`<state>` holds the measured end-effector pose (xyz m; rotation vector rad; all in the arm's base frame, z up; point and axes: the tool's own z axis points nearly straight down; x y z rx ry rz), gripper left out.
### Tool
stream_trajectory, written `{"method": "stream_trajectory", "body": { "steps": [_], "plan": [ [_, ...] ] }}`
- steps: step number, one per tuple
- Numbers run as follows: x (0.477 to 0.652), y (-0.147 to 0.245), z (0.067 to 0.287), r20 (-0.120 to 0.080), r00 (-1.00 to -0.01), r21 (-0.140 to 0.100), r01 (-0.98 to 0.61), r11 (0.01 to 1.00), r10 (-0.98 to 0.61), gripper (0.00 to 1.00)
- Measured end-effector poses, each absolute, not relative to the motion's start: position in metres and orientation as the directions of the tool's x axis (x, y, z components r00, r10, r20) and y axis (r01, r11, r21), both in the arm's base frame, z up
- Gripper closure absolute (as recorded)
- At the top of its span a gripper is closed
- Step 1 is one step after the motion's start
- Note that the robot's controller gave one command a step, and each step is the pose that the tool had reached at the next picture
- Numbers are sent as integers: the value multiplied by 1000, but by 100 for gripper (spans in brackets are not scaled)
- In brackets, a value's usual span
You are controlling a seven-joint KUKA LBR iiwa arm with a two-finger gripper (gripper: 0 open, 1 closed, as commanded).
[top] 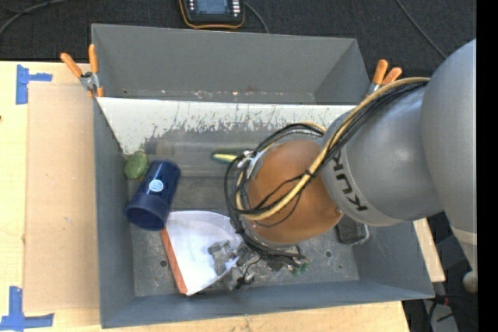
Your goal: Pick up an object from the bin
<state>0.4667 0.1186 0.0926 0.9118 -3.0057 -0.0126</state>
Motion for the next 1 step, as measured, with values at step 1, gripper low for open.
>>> {"method": "stream_trajectory", "body": {
  "steps": [1],
  "plan": [
    [469, 119, 240, -8, -831, 6, -556, 831, -556, 100]
  ]
}}
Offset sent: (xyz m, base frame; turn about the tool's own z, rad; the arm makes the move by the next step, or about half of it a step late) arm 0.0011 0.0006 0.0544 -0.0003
